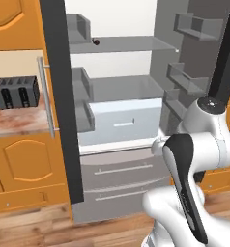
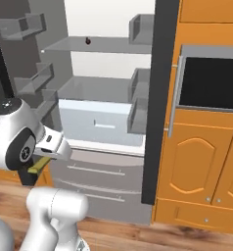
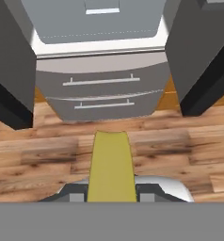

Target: Retrieve the butter from the fridge and place it on a plate on the dining table. Then retrieve the butter knife by the fridge and place it near the plate.

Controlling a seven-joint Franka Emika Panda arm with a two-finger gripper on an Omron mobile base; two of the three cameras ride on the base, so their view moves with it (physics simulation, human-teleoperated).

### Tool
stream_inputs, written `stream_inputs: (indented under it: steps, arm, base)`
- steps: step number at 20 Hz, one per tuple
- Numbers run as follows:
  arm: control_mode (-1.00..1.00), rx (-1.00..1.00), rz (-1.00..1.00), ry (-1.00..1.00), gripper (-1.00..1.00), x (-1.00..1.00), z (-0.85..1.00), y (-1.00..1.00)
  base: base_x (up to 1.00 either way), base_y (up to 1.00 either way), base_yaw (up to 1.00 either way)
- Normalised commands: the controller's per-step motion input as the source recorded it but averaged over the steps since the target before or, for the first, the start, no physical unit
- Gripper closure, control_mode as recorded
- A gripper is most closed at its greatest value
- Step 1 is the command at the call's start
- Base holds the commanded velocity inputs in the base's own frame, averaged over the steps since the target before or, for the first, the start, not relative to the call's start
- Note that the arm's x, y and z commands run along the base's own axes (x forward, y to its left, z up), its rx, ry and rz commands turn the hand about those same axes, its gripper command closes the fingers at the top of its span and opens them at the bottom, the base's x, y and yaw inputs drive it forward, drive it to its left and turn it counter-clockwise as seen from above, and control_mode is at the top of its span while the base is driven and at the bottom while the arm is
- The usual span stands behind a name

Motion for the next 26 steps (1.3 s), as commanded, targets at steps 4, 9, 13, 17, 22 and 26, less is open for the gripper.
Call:
stream_inputs:
  steps: [4,9,13,17,22,26]
  arm:
    - [1.00,0.00,0.00,0.00,1.00,0.00,0.00,0.00]
    - [1.00,0.00,0.00,0.00,1.00,0.00,0.00,0.00]
    - [1.00,0.00,0.00,0.00,1.00,0.00,0.00,0.00]
    - [1.00,0.00,0.00,0.00,1.00,0.00,0.00,0.00]
    - [1.00,0.00,0.00,0.00,1.00,0.00,0.00,0.00]
    - [1.00,0.00,0.00,0.00,1.00,0.00,0.00,0.00]
  base:
    - [-0.61,0.00,0.00]
    - [-0.60,0.00,0.06]
    - [-0.42,0.02,0.41]
    - [-0.42,0.20,0.51]
    - [-0.48,0.18,0.54]
    - [-0.42,0.42,0.55]
